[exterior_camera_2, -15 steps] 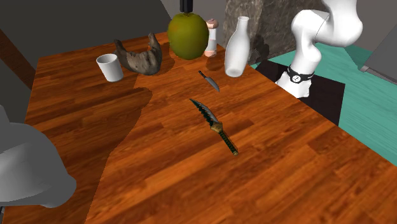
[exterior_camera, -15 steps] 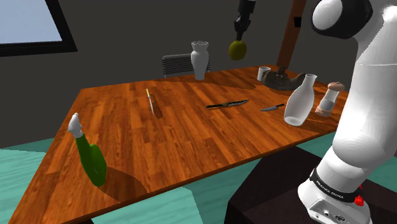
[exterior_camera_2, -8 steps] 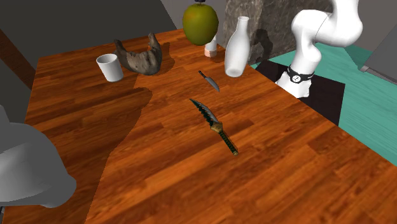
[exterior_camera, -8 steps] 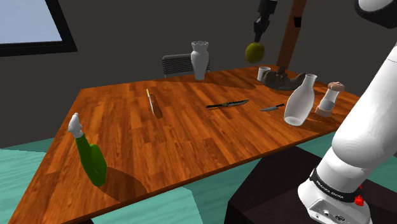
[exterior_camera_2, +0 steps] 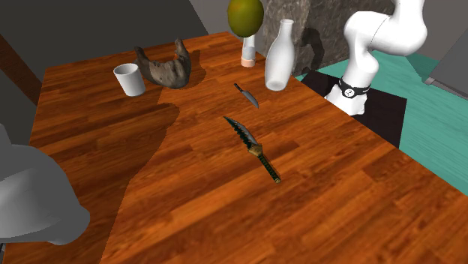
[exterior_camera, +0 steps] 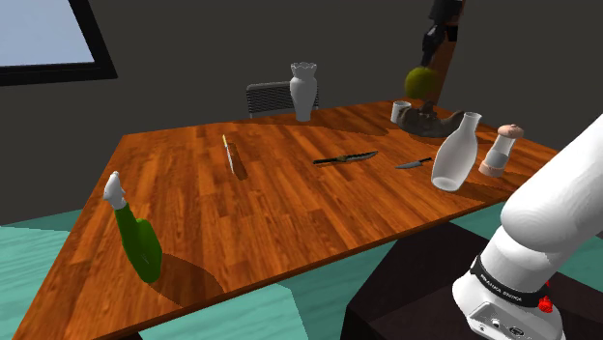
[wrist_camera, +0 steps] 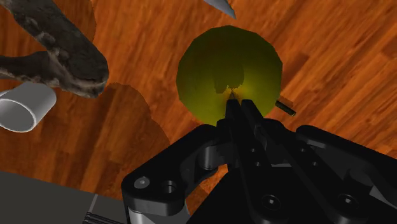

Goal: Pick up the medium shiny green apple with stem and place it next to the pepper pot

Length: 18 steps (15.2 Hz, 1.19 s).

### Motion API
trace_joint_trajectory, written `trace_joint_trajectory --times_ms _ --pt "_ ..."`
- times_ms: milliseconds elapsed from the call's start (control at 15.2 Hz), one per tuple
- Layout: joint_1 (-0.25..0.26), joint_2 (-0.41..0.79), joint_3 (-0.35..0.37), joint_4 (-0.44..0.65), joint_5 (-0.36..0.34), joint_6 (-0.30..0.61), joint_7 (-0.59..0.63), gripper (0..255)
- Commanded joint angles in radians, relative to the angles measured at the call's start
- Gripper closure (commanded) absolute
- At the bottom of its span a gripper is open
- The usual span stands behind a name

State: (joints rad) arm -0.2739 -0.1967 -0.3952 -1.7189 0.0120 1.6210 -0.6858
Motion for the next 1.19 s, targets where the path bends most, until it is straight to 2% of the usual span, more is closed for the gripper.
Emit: trace_joint_trajectory --times_ms 0,726,1122 --pt "-0.016 -0.038 -0.017 -0.033 -0.016 -0.003 -0.031 255" --pt "-0.109 -0.206 -0.136 -0.144 -0.108 -0.047 -0.223 255" --pt "-0.117 -0.230 -0.138 -0.245 -0.120 0.032 -0.221 255"
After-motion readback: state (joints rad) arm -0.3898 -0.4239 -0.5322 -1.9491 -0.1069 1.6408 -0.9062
